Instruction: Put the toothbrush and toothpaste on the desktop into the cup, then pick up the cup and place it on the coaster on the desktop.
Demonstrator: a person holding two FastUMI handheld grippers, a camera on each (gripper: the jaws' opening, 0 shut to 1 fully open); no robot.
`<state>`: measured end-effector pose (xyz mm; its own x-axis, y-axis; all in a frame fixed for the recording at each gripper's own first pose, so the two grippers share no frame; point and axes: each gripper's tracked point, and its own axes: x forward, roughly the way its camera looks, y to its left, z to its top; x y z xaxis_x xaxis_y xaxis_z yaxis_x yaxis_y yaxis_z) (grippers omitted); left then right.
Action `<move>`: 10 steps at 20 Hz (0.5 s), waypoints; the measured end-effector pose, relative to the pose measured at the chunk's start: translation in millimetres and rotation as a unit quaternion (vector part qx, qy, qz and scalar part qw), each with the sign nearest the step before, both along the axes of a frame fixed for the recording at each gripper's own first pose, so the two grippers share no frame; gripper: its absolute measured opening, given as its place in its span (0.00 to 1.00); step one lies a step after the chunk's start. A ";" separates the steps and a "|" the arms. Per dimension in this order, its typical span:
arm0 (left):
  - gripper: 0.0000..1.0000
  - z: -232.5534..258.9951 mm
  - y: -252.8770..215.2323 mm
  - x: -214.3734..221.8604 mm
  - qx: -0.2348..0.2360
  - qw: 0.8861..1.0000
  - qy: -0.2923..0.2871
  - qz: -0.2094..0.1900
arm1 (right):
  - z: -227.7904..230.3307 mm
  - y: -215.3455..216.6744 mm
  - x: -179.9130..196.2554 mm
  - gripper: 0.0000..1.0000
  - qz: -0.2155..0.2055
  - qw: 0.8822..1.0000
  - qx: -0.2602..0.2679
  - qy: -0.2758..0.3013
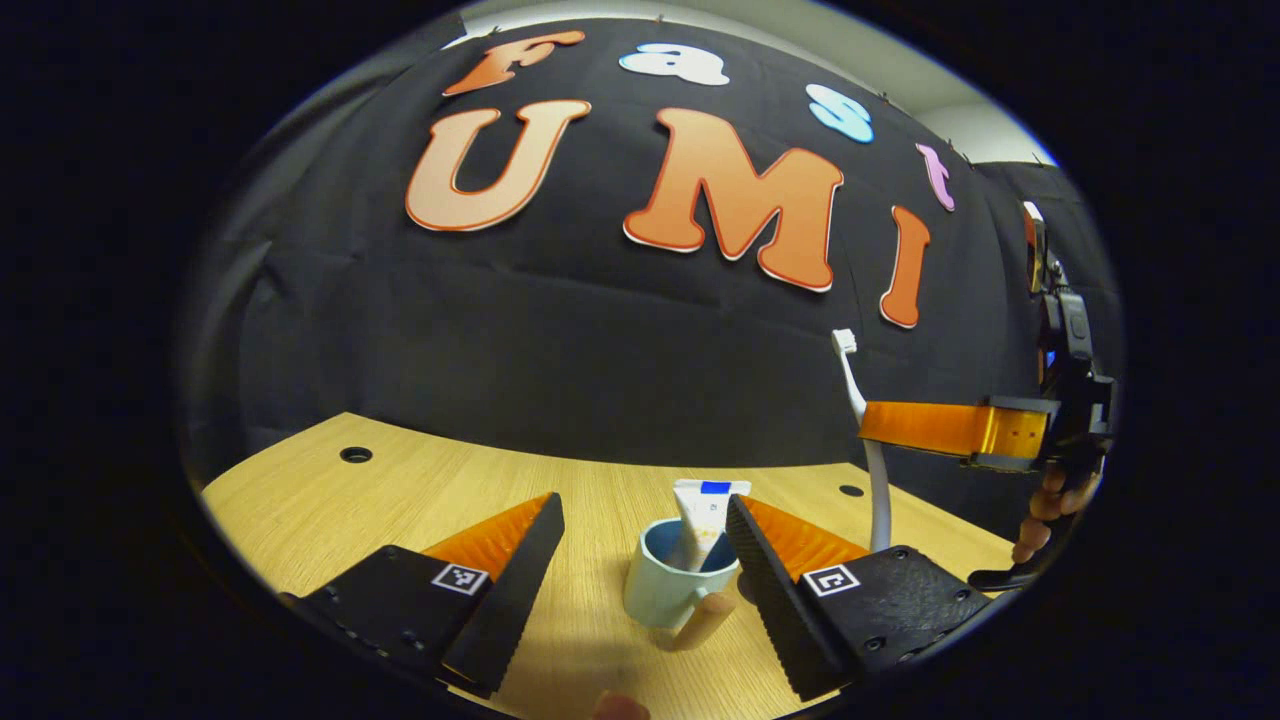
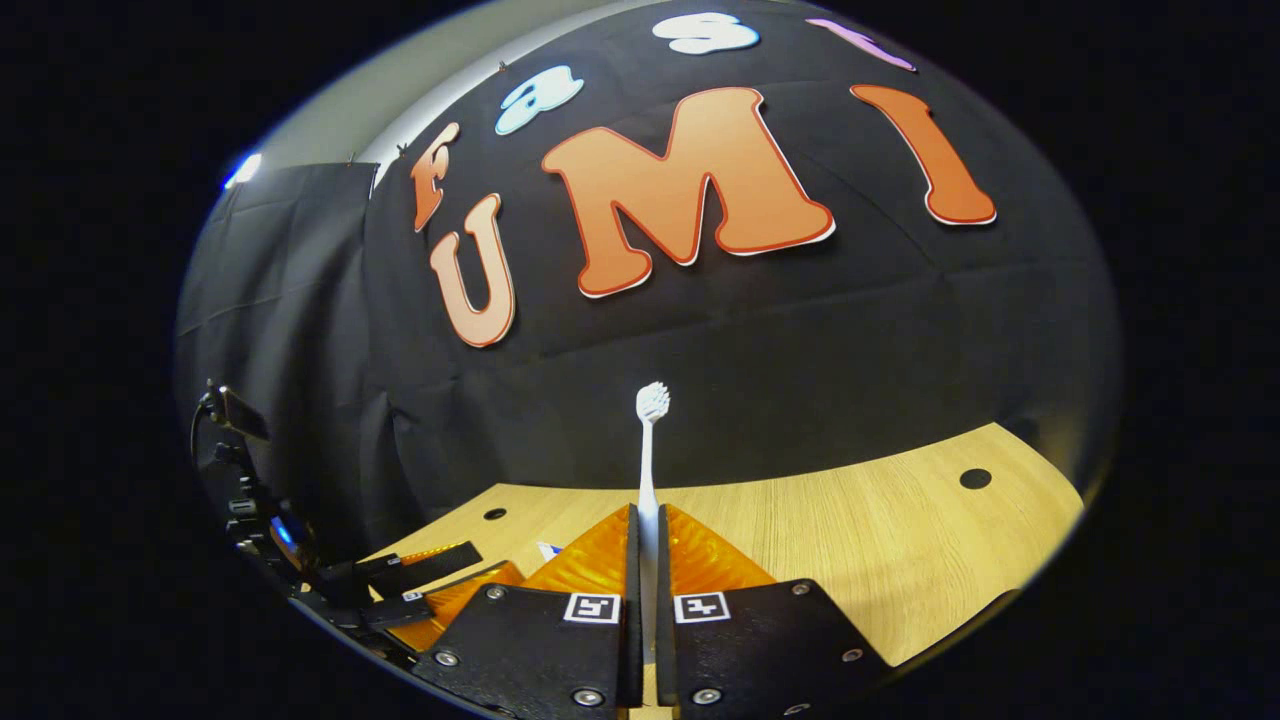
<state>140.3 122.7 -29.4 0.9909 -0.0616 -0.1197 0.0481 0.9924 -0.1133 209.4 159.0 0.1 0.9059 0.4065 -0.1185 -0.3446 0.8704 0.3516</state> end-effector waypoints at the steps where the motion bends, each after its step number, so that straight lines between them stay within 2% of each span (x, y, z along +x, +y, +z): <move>1: 0.98 5.6 4.2 -2.8 0.002 1.000 -0.007 0.005 | -0.2 1.1 5.2 0.05 -0.003 1.000 0.006 -0.003; 7: 0.98 27.1 23.6 -31.0 0.042 0.997 -0.055 0.024 | -0.2 12.6 34.0 0.05 -0.018 0.998 0.048 -0.030; 10: 0.98 36.4 32.4 -42.7 0.046 0.995 -0.077 0.031 | -8.6 20.4 46.5 0.05 -0.026 0.997 0.063 -0.031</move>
